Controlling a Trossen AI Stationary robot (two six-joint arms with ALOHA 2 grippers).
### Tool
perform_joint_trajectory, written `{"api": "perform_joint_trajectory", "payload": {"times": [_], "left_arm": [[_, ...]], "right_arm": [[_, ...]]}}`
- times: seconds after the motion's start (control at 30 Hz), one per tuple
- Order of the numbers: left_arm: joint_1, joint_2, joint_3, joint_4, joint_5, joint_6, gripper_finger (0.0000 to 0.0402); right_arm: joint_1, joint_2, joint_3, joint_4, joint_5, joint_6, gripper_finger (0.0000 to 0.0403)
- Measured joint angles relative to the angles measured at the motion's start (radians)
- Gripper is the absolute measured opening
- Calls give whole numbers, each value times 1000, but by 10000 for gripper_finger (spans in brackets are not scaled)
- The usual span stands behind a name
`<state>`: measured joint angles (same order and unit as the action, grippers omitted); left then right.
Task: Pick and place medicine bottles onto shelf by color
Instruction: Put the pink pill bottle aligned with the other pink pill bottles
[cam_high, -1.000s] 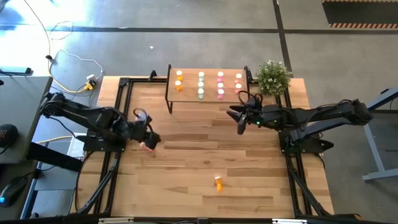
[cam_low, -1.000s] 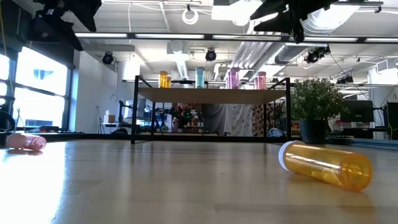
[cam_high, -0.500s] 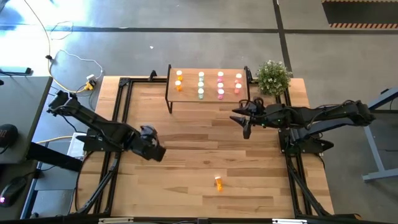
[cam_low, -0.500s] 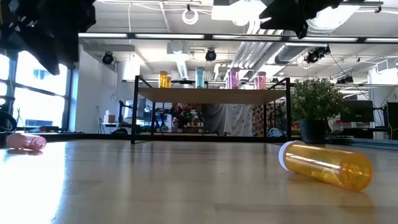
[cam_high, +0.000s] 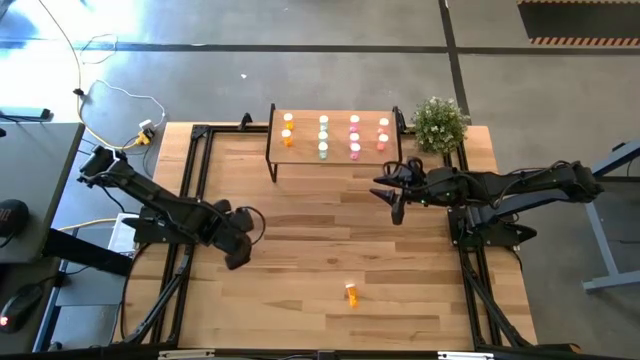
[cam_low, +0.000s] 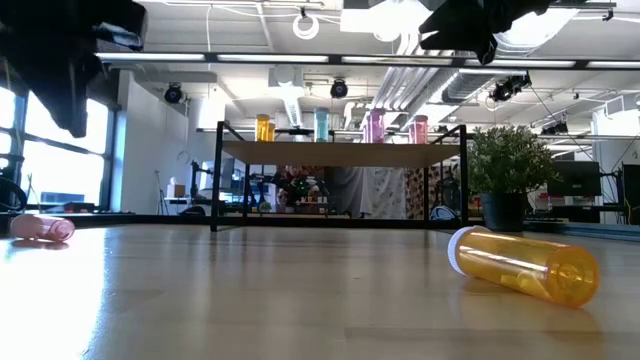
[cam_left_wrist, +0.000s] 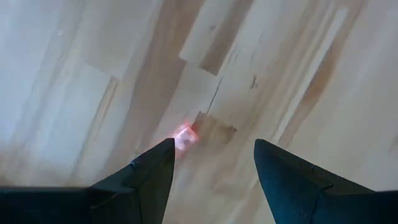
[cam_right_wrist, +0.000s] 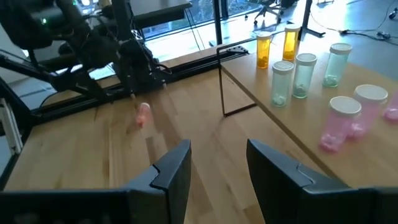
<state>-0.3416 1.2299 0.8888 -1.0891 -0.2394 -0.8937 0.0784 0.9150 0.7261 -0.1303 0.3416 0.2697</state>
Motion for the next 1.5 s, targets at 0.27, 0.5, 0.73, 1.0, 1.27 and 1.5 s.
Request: {"api": "perform_joint_trajectory", "payload": {"times": [0.27,0.5,0.73,1.0,1.27,1.5], "left_arm": [[-1,-8,-152,128,62,214,211],[1,-9,-226,186,54,432,211],[46,-9,-283,228,73,504,211],[141,7,-288,258,112,542,211],[173,88,-288,282,173,576,211],[173,172,-285,330,177,599,211]], "right_arm": [[0,0,0,0,83,44,147],[0,0,0,-1,103,45,147],[0,0,0,-8,149,71,147],[0,0,0,-12,162,72,147],[0,0,0,-18,162,73,147],[0,0,0,-24,162,73,147]]}}
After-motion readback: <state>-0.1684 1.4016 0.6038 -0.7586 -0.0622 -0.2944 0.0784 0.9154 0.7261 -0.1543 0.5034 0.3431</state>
